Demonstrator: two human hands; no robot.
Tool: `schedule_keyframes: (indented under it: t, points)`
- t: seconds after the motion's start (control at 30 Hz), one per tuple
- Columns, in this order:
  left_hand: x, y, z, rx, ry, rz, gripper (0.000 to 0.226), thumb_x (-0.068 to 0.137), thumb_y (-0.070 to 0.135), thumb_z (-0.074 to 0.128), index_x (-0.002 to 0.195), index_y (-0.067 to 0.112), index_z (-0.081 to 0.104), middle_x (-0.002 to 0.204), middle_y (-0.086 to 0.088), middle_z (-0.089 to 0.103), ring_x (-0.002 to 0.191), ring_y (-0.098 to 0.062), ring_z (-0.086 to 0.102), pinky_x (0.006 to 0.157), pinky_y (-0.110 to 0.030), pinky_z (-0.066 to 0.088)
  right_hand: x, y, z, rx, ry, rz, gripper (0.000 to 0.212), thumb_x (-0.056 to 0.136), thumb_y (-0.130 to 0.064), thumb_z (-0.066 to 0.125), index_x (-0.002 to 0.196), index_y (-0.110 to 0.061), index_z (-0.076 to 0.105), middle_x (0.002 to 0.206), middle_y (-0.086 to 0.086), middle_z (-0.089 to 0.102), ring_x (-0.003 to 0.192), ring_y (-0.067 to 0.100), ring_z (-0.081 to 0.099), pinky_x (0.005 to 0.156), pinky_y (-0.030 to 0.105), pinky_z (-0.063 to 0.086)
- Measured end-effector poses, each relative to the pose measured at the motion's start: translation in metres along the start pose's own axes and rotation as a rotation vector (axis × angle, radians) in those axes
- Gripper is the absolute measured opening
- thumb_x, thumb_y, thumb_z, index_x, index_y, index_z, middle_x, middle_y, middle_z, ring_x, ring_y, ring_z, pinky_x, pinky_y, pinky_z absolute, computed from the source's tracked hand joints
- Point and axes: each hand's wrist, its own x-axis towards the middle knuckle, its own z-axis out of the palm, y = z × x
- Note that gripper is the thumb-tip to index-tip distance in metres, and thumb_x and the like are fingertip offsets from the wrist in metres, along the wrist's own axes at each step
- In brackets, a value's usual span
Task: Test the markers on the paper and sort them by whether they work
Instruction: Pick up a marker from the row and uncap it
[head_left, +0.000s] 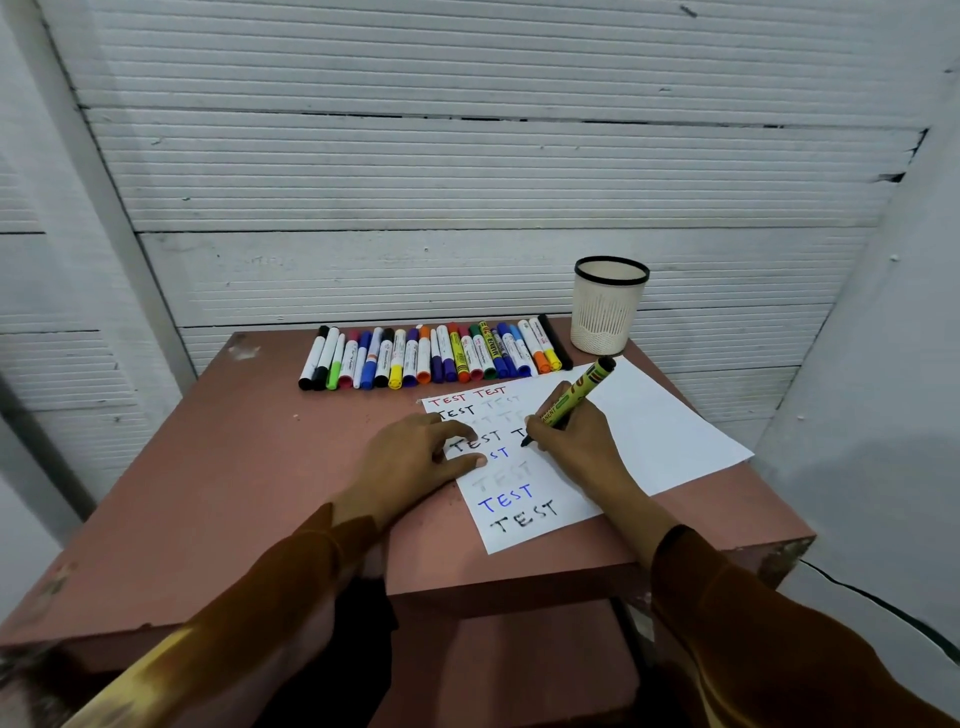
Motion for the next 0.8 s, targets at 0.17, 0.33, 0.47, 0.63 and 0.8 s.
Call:
schedule_keyframes:
  t: [0.17,0.33,0.47,0.63,0.8]
  points:
    - [0.0009,-0.0001,-0.0005,0.004,-0.003,0.006,0.038,0.082,0.057,0.055,0.111,0.034,0.062,0.073,0.014,0.042,0.07,-0.005,0.04,0.061,-0.02,0.035,0.0004,0.0003,0.0009,-0.019,-0.025,0.003,0.024,0.084,-0.014,0.065,0.07,-0.02,0.047,0.077,0.005,0.06,0.073,0.018,0.059,0.072,0.028,0.046]
    - [0.0012,-0.0011,0.0008,-0.01,0.006,0.005,0.038,0.082,0.057,0.056,0.11,0.034,0.063,0.072,0.013,0.043,0.069,-0.004,0.04,0.059,-0.018,0.033,0.0,0.0,0.0004,-0.027,-0.023,-0.001,0.024,0.085,-0.012,0.064,0.071,-0.02,0.046,0.069,-0.003,0.055,0.066,0.009,0.055,0.061,0.017,0.042]
    - [0.0007,-0.0006,0.0,-0.018,0.006,0.003,0.037,0.082,0.056,0.056,0.111,0.034,0.063,0.07,0.015,0.041,0.066,-0.002,0.038,0.057,-0.016,0.028,0.002,0.0009,-0.0007,-0.047,0.035,0.011,0.013,0.085,-0.012,0.063,0.084,-0.008,0.051,0.082,0.007,0.057,0.078,0.018,0.055,0.059,0.015,0.04]
    - [0.0004,0.0002,-0.0007,-0.002,0.0,0.0,0.037,0.082,0.057,0.055,0.111,0.034,0.062,0.07,0.014,0.041,0.067,-0.003,0.038,0.056,-0.015,0.028,0.0024,0.0025,-0.0013,-0.013,0.065,0.014,0.014,0.083,-0.011,0.063,0.081,-0.008,0.05,0.085,0.012,0.058,0.08,0.022,0.057,0.064,0.022,0.044]
    - [0.0006,-0.0002,-0.0004,-0.001,0.002,0.0,0.037,0.082,0.058,0.055,0.11,0.035,0.063,0.07,0.014,0.042,0.066,-0.002,0.039,0.056,-0.015,0.028,0.0009,0.0016,-0.0016,0.009,0.023,0.028,0.021,0.083,-0.011,0.064,0.071,-0.017,0.047,0.082,0.01,0.059,0.078,0.023,0.058,0.072,0.029,0.046]
